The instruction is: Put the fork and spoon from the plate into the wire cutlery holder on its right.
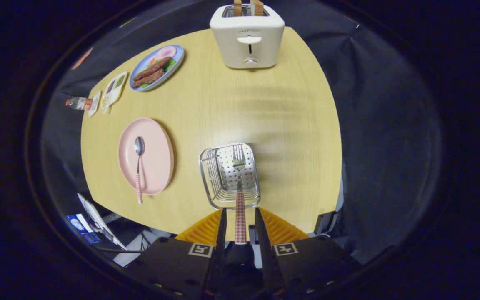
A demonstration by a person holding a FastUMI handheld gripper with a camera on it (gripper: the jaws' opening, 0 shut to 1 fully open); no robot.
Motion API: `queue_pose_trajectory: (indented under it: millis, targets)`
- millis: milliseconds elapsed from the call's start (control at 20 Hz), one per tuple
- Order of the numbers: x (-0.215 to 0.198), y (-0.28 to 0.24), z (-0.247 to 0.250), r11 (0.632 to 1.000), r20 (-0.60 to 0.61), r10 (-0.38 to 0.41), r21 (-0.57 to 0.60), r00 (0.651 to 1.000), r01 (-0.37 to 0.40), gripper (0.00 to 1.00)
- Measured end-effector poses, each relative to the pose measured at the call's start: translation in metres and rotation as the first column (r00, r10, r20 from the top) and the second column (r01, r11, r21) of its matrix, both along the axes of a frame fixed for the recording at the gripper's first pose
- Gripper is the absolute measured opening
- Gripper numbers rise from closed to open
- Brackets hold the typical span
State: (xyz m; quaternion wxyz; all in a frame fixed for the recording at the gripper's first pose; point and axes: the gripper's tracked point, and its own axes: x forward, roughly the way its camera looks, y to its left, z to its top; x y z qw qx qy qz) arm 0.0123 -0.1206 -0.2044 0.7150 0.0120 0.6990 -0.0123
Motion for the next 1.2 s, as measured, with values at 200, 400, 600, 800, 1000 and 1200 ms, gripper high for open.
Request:
queue_pose_trajectory:
  millis: [200,400,600,800,1000,1200]
  targets:
    - [0.025,0.021,0.030,0.997,0.252,0.072,0.022,0.965,-0.080,0.68]
    - [0.038,0.077,0.062,0.987,0.524,0.016,0.128,0.851,-0.098,0.87]
    - [0.012,0.134,0.048,0.980,0.638,-0.010,0.159,0.770,-0.119,0.96]
    - [-0.020,0.195,-0.003,0.973,0.640,-0.016,0.186,0.768,-0.135,0.97]
    - [-0.026,0.229,-0.055,0.979,0.623,-0.021,0.171,0.782,-0.110,0.97]
    - [-0.019,0.248,-0.096,0.988,0.614,0.046,0.090,0.788,-0.127,0.96]
